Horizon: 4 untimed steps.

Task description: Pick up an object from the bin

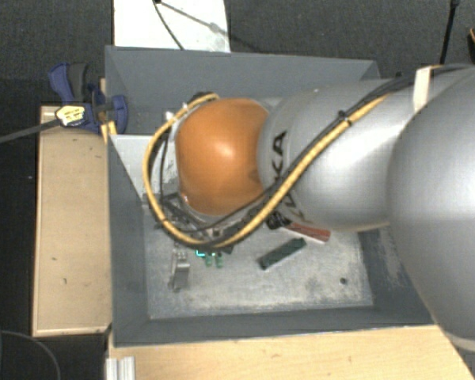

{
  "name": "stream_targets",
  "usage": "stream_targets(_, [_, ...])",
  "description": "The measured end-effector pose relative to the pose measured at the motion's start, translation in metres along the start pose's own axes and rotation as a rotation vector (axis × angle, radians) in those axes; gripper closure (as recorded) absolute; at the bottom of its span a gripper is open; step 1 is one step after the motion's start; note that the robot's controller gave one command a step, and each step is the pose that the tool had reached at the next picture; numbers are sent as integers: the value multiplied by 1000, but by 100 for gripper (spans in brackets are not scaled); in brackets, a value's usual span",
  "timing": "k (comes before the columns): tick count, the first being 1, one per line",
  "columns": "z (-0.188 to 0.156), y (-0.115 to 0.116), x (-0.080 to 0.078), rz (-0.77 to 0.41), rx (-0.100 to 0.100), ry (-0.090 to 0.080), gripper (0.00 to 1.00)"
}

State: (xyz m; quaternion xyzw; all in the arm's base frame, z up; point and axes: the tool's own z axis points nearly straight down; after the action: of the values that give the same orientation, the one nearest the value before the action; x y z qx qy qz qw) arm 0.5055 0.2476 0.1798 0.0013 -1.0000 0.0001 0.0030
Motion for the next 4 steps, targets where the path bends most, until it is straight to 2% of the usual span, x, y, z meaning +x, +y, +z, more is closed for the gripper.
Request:
stream_targets(1, [113, -80, -58, -146, 3, -1, 0])
stream_targets(2, [108, -134, -82, -583, 3, -12, 0])
stream_targets(3, [78, -151, -88, -918, 4, -13, 0])
stream_targets(4, [108, -144, -86, -1149, 3, -9, 0])
